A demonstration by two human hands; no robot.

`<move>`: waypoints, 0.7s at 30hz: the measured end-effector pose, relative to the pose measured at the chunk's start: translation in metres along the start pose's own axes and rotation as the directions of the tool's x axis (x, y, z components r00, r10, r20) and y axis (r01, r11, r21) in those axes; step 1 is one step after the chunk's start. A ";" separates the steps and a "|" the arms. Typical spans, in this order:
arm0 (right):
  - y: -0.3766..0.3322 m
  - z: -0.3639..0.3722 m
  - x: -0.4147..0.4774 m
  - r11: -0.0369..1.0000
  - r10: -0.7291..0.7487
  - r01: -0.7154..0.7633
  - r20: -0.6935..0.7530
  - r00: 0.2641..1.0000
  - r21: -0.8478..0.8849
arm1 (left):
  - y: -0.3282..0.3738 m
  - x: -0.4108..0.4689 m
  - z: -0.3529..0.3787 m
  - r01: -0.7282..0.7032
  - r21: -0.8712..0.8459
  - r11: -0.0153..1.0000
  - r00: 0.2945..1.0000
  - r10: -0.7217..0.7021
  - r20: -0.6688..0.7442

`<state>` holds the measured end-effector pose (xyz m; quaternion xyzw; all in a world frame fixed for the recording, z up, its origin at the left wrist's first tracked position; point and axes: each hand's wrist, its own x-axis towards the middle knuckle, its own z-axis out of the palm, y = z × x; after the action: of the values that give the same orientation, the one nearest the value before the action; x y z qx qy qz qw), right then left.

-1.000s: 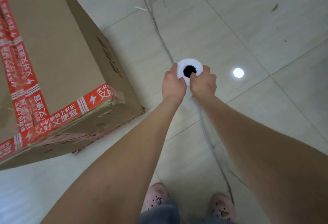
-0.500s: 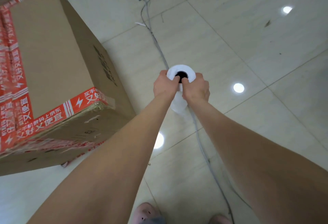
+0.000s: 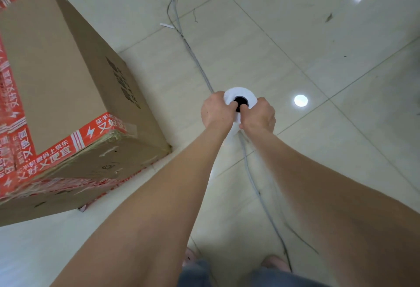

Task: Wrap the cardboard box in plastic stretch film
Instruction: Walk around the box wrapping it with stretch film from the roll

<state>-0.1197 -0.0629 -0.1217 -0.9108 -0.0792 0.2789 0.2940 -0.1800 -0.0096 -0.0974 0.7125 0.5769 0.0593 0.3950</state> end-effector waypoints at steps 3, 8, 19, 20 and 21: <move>0.008 -0.015 0.002 0.999 0.009 -0.010 -0.024 1.000 -0.044 | 0.007 -0.006 0.014 0.032 -0.041 0.999 0.999 -0.031 0.025; 0.014 -0.039 0.003 0.991 -0.034 0.028 -0.046 0.998 -0.129 | 0.016 -0.014 0.027 0.121 -0.115 0.986 0.991 -0.114 0.067; 0.002 -0.032 -0.025 0.993 -0.057 0.065 0.093 0.994 -0.095 | 0.009 -0.028 -0.011 0.180 0.026 0.983 0.984 -0.180 -0.006; 0.001 -0.027 -0.028 0.993 -0.059 0.069 0.105 0.993 -0.100 | 0.003 -0.026 -0.014 0.189 0.020 0.982 0.982 -0.189 -0.009; 0.001 -0.021 -0.029 0.993 -0.054 0.065 0.109 0.993 -0.097 | -0.004 -0.024 -0.015 0.194 0.005 0.981 0.981 -0.194 -0.006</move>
<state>-0.1322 -0.0829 -0.0947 -0.9055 -0.1360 0.3138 0.2513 -0.1990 -0.0225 -0.0811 0.6538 0.6449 0.0207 0.3954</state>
